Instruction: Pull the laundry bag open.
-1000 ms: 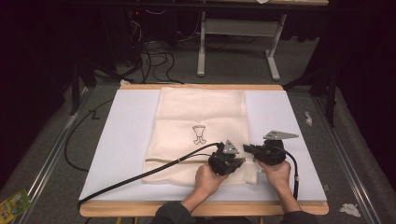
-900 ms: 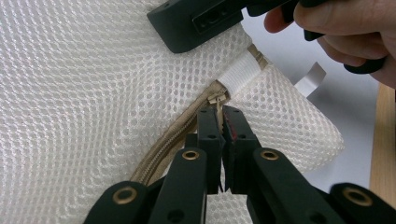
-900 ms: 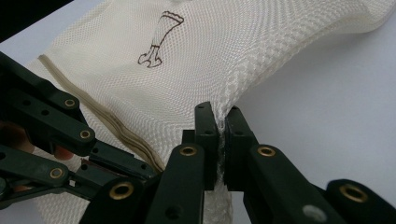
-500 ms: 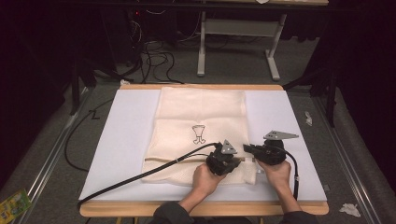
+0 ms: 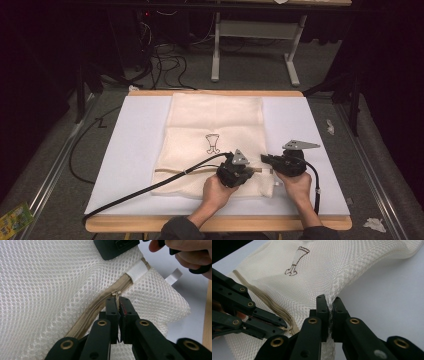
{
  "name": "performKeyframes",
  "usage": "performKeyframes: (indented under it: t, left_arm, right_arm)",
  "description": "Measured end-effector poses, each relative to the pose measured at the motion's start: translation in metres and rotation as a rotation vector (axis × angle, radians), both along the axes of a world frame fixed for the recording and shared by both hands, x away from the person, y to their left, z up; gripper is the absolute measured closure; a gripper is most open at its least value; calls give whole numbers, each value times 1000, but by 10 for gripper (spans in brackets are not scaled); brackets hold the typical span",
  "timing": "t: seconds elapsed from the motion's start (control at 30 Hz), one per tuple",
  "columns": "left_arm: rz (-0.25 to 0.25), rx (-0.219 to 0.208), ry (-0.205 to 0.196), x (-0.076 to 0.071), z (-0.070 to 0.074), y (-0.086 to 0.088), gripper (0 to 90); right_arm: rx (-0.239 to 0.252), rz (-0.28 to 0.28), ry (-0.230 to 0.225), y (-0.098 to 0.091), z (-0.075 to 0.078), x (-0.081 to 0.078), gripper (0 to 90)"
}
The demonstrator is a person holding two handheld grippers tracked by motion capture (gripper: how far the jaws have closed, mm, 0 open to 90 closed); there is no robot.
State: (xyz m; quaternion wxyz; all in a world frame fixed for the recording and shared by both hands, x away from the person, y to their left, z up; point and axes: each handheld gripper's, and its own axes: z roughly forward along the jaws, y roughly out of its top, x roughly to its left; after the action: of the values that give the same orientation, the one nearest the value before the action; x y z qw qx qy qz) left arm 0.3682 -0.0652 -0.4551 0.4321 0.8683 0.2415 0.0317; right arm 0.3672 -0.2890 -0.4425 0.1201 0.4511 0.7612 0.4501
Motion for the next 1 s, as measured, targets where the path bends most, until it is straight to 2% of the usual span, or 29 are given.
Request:
performKeyframes:
  t: [0.17,0.27,0.4,0.53,0.8,1.0]
  left_arm:
    - [5,7,-9,0,1,3,870]
    - [10,-2,2,1,1,6,871]
    - [15,5,-10,1,1,7,870]
    - [25,-1,3,3,1,13,870]
    - [29,0,-8,2,2,17,871]
    - [37,-7,-2,4,3,21,870]
  right_arm:
    - [2,-3,5,-1,0,0,879]
    - [2,-8,7,-1,-1,0,879]
    - [0,-8,6,-2,-1,0,879]
    - [6,-15,9,-4,-2,1,878]
    - [5,-18,3,-4,-3,1,879]
    - [10,-24,3,-4,-3,2,879]
